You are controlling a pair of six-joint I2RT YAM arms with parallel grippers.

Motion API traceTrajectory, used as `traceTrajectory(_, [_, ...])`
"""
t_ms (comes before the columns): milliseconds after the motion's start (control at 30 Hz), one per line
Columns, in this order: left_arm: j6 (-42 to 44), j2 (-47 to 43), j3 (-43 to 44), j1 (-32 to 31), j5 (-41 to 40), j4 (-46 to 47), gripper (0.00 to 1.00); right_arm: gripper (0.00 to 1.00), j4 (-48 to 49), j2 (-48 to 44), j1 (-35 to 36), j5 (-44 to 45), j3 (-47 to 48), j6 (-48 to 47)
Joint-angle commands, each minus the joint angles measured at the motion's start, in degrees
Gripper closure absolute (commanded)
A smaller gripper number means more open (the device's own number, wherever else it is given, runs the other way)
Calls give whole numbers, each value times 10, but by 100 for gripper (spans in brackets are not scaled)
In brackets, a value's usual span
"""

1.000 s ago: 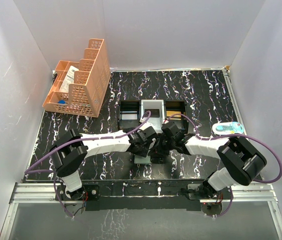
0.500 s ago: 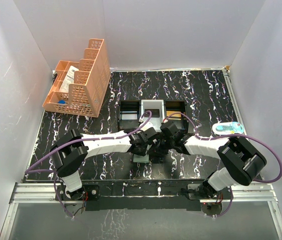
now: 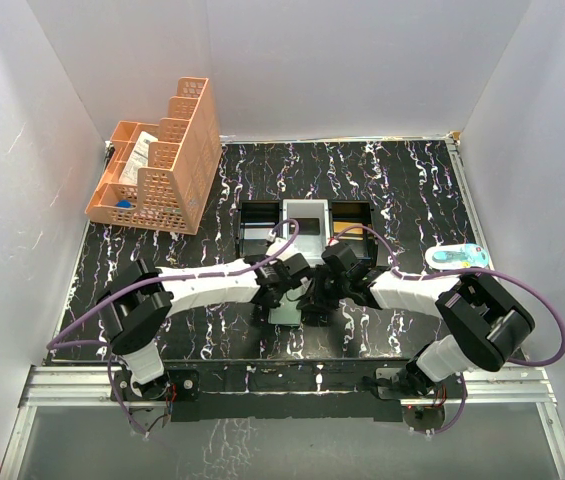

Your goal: Take the credit cards out of the card holder

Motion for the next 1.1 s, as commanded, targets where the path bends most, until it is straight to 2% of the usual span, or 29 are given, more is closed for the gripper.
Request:
traceTrajectory(0, [11,-31,-4,17,-57,-51,73,100,-29,-11,-1,25,3,-11])
traceTrajectory(67, [26,-34,-7,17,-39,-34,69,100,-27,-11,-1,23,3,-12])
traceTrajectory(200, [46,-37,-18,18,29,17,52,100,-21,-10,-1,17,5,-13])
traceTrajectory(300, [46,-36,-28,25,70,47,50,100,-21,-11,-1,16,5,-14])
traceTrajectory(433, [39,-39,-45,40,94,65,62,100,-21,-12,-1,15,6,-16])
traceTrajectory(567, [45,-53,-66,59,131,99,68,100,-18,-10,-1,12,5,-17])
traceTrajectory(667, [46,-59,-71,67,144,107,79,100,-15,-9,-1,10,5,-17])
traceTrajectory(733, [47,-59,-72,73,155,106,89,100,-13,-12,-1,9,5,-18])
traceTrajectory(800, [48,-61,-74,78,161,107,100,95,-12,-17,-1,8,7,-20])
traceTrajectory(967, [49,-86,-78,79,188,132,100,69,-47,-41,-1,20,28,-35])
traceTrajectory(1067, [42,-114,-81,79,211,150,100,62,-78,-59,-1,42,44,-46])
